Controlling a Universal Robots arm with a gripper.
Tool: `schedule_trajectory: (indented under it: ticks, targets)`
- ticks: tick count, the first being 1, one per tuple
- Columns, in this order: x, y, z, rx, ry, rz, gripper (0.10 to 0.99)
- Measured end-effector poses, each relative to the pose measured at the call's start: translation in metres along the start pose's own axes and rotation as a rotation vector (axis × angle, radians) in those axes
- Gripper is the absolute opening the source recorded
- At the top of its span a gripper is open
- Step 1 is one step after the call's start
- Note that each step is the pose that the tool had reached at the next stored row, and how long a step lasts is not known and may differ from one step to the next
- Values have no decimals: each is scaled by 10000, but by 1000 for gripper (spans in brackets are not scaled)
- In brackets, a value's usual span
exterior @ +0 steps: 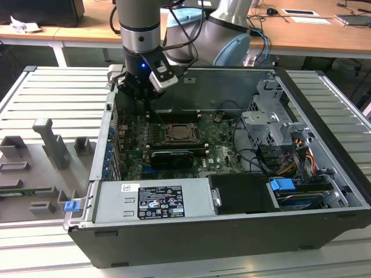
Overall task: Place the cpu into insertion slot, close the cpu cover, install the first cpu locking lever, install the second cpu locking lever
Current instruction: 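Install the first cpu locking lever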
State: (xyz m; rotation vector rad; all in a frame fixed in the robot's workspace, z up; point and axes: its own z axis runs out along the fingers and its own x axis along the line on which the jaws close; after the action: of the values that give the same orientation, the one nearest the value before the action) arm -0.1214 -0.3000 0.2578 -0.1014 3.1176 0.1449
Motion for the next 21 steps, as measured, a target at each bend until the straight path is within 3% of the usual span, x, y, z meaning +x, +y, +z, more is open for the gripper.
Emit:
schedule_trajectory:
  ticks: [4, 21]
  targets:
    - [-89, -5, 8, 9, 0, 1, 106]
    - [-328, -24, 46, 52, 4, 5, 106]
